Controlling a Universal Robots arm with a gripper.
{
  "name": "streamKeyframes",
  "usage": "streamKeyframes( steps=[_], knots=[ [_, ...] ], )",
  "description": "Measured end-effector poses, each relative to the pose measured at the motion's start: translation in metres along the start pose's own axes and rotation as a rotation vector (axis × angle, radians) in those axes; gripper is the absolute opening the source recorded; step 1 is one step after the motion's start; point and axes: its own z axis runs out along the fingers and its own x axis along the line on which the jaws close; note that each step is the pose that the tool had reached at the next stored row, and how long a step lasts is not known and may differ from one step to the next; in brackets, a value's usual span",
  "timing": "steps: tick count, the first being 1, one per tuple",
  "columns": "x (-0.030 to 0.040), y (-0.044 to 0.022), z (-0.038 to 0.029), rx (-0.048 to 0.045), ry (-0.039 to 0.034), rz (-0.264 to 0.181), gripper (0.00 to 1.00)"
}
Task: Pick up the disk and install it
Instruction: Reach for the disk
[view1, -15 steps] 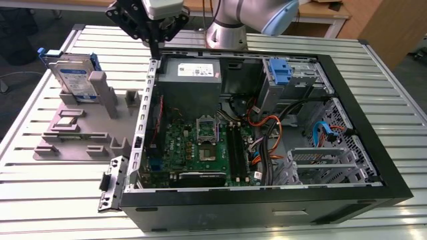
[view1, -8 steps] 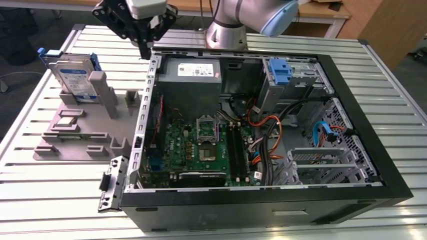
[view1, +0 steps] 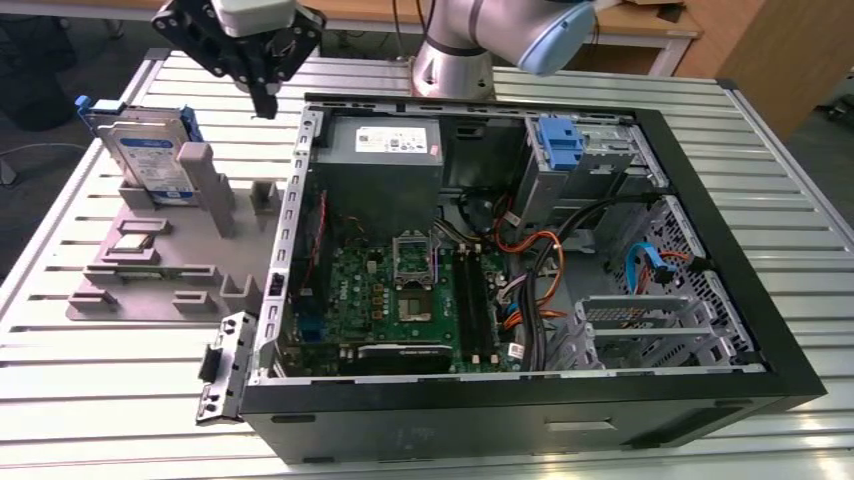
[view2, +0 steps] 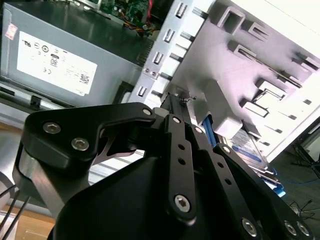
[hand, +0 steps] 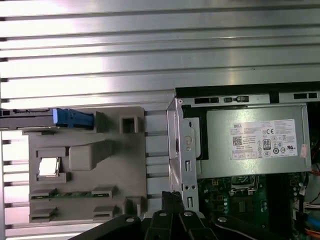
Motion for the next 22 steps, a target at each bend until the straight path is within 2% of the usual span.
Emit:
streamKeyframes(
  steps=[15,22],
  knots=[
    [0.047,-0.0035,-0.001,0.0,-0.0004,0.0,0.11],
    [0.0711,-0.0052,-0.0008,-0.0001,-0.0005,0.0,0.11]
  ],
)
